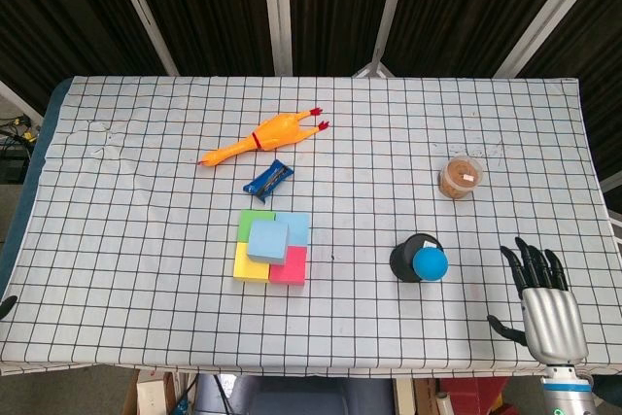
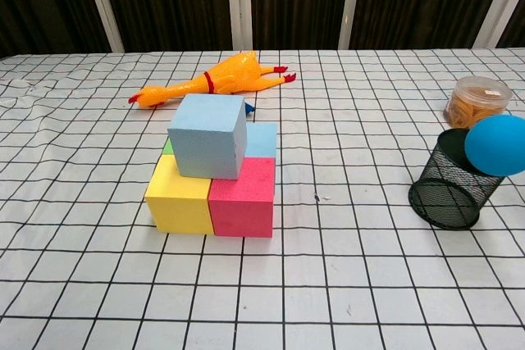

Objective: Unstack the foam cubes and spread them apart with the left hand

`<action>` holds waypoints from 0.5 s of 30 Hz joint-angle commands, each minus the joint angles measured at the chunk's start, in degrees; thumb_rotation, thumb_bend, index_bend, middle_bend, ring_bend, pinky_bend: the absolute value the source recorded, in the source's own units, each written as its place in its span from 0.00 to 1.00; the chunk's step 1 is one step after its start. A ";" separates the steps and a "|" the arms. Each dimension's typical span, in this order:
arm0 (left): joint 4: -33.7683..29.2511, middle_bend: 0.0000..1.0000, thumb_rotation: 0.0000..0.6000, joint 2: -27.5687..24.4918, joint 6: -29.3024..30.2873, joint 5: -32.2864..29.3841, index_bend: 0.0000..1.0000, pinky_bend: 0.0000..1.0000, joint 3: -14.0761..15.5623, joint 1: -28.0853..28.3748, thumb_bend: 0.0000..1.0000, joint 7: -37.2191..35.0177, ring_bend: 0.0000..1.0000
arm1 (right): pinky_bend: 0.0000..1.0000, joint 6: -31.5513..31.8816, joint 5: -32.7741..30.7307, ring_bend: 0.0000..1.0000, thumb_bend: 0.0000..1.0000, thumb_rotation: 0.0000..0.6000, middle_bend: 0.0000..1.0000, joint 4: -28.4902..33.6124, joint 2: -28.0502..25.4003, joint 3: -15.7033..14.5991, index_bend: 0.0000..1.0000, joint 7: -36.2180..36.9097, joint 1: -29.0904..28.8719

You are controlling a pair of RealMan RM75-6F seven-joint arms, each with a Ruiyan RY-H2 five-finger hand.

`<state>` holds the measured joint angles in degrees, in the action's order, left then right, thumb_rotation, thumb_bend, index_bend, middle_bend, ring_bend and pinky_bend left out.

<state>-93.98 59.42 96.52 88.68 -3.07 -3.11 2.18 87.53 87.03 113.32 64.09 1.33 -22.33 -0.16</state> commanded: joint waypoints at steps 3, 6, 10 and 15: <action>-0.42 0.00 1.00 -0.20 0.09 0.03 0.03 0.09 0.15 -0.16 0.21 0.26 0.00 | 0.00 0.20 0.51 0.06 0.04 1.00 0.00 0.10 -0.20 -0.16 0.11 0.33 0.12; -0.46 0.00 1.00 -0.16 -0.12 -0.05 0.03 0.09 0.24 -0.16 0.21 0.47 0.00 | 0.00 0.13 0.38 0.06 0.04 1.00 0.00 -0.04 -0.15 0.04 0.11 0.72 0.02; -0.77 0.00 1.00 -0.32 -0.78 -0.68 0.03 0.09 0.28 -0.09 0.18 0.90 0.00 | 0.00 -0.60 -0.11 0.06 0.04 1.00 0.00 -0.09 -0.18 0.09 0.11 0.69 -0.28; -1.16 0.00 1.00 -0.41 -1.42 -0.90 0.03 0.09 0.43 0.05 0.15 1.75 0.00 | 0.00 -1.15 -0.08 0.06 0.04 1.00 0.00 -0.26 -0.21 -0.05 0.11 0.61 -0.53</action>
<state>-95.07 59.04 95.16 87.79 -2.67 -3.09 3.87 86.42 86.92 113.10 63.89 1.31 -21.69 -0.67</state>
